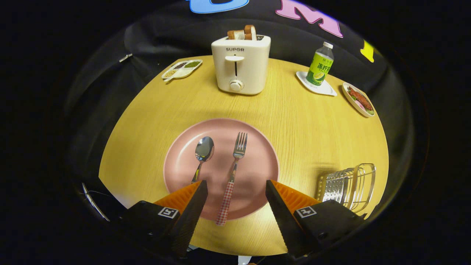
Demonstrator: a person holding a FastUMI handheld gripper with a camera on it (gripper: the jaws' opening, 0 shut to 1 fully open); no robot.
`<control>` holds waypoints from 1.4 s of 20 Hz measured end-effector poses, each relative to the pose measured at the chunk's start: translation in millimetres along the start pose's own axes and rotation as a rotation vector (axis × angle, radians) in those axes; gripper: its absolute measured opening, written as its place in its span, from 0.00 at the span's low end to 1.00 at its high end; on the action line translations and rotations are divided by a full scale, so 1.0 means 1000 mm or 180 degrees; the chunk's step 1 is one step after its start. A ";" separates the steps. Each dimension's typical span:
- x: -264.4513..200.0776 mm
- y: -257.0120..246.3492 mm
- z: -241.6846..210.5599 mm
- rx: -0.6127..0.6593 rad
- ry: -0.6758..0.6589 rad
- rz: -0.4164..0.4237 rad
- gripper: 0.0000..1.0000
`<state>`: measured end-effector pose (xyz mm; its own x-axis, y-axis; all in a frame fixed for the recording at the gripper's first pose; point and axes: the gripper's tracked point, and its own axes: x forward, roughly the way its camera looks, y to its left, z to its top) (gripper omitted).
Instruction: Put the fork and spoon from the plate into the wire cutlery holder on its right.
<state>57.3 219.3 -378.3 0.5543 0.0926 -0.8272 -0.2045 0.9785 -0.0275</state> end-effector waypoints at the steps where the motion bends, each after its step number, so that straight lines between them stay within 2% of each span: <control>1: 0.007 0.000 -0.003 -0.0020 0.0053 -0.0022 0.99; 3: 0.017 0.002 -0.008 -0.0022 0.0162 -0.0035 0.94; 6: 0.027 0.002 -0.019 0.0045 0.0369 -0.0067 0.80; 9: 0.033 0.007 -0.024 0.0095 0.0508 -0.0035 0.72; 10: 0.033 0.008 -0.024 0.0086 0.0524 -0.0040 0.64; 13: 0.031 0.004 -0.027 0.0180 0.0628 -0.0087 0.25; 14: 0.034 0.008 -0.028 0.0221 0.0673 -0.0007 0.17; 16: 0.026 0.006 -0.029 0.0211 0.0709 0.0055 0.13; 21: -0.029 -0.018 -0.022 0.0125 0.0572 0.0265 0.12; 25: -0.095 -0.062 -0.025 -0.0048 0.0503 0.0352 0.12; 28: -0.133 -0.105 -0.031 -0.0266 0.0613 0.0376 0.12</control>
<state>-20.4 98.9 -283.1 0.3601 0.1607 -0.9190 -0.3292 0.9436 0.0360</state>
